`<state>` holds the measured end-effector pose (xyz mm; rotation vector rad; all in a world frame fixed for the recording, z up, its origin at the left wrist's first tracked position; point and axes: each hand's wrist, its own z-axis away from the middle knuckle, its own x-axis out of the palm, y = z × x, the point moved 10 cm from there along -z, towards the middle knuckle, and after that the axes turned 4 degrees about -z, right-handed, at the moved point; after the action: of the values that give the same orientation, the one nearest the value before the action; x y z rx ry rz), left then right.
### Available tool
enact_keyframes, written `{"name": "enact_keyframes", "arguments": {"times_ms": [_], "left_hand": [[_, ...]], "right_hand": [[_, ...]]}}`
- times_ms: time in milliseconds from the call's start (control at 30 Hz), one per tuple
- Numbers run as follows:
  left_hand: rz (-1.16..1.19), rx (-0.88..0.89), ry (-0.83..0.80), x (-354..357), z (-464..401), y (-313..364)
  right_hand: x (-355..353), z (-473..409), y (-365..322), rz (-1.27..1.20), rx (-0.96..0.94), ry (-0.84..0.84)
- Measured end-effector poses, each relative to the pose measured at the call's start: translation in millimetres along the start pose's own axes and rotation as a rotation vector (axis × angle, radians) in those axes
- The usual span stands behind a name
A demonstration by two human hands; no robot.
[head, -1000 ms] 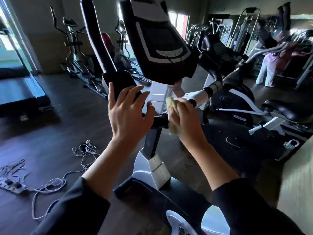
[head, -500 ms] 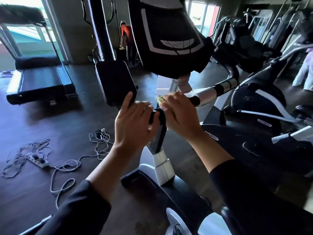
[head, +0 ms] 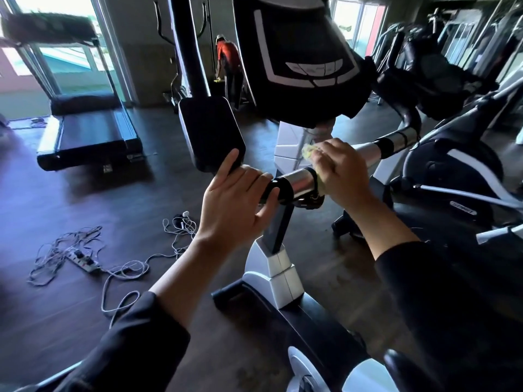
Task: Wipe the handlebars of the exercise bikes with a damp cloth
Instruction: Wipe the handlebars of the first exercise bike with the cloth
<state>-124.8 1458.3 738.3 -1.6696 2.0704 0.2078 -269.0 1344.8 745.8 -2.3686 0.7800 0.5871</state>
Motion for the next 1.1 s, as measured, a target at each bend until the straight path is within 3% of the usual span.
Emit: {"name": "enact_keyframes", "arguments": {"times_ms": [233, 400, 600, 767, 900, 967, 1100], "left_hand": [[0.02, 0.018, -0.021, 1.0, 0.9, -0.5], [0.037, 0.028, -0.037, 0.4, 1.5, -1.2], [0.085, 0.061, -0.042, -0.6, 2.1, -1.9], [0.114, 0.108, -0.064, -0.9, 2.7, -2.9], [0.137, 0.123, -0.06, -0.3, 4.0, -3.6], [0.144, 0.134, -0.051, -1.9, 3.6, -4.3], [0.154, 0.169, -0.06, -1.2, 4.9, -4.7]], "right_hand": [[12.3, 27.0, -44.4, -0.002, -0.212, 0.028], [-6.5, 18.8, 6.7, 0.011, 0.088, 0.22], [7.1, 46.5, -33.6, -0.013, 0.007, 0.294], [-5.3, 50.5, 5.8, -0.151, 0.355, 0.523], [16.5, 60.5, -32.4, 0.046, 0.242, 0.444], [21.4, 63.2, -37.6, 0.025, 0.224, 0.37], [-1.7, 57.0, -21.9, -0.129, 0.346, 0.503]]}}
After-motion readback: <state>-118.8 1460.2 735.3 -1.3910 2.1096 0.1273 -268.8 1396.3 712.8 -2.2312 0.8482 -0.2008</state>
